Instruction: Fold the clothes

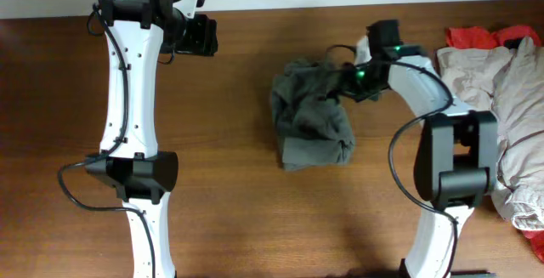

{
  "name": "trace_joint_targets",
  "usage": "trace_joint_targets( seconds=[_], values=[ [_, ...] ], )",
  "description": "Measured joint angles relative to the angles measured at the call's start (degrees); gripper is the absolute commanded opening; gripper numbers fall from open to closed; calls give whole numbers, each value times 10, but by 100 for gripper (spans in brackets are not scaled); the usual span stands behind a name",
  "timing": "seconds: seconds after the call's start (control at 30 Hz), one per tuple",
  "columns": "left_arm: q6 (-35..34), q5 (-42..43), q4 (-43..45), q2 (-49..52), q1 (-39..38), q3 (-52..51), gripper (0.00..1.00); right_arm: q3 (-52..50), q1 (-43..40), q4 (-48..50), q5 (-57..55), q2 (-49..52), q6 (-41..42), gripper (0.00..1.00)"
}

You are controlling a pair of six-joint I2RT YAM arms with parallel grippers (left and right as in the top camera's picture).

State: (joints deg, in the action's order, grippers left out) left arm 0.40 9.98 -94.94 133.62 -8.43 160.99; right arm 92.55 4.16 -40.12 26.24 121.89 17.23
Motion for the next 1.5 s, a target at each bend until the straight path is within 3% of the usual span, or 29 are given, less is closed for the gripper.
trace_joint_targets(
  seconds=[0.23, 0.5, 0.67, 0.97, 1.1, 1.37, 1.5],
  values=[
    [0, -4, -1, 0, 0, 0, 70, -1, 63, 133, 168, -22, -29, 4],
    [0, -6, -2, 0, 0, 0, 69, 0, 75, 79, 217, -72, -48, 6],
    [0, -6, -2, 0, 0, 0, 70, 0, 71, 40, 199, -74, -59, 4],
    [0, -37, -13, 0, 0, 0, 70, 0, 19, 38, 63, -74, -3, 4],
    [2, -54, -9, 0, 0, 0, 60, 0, -4, 50, 34, -73, 7, 4],
    [7, -51, -6, 32, 19, -14, 25, 0, 31, 73, 18, -60, 10, 4],
    [21, -7, 5, 93, 41, -42, 22, 0, 72, 90, 16, -40, 10, 4]
  ],
)
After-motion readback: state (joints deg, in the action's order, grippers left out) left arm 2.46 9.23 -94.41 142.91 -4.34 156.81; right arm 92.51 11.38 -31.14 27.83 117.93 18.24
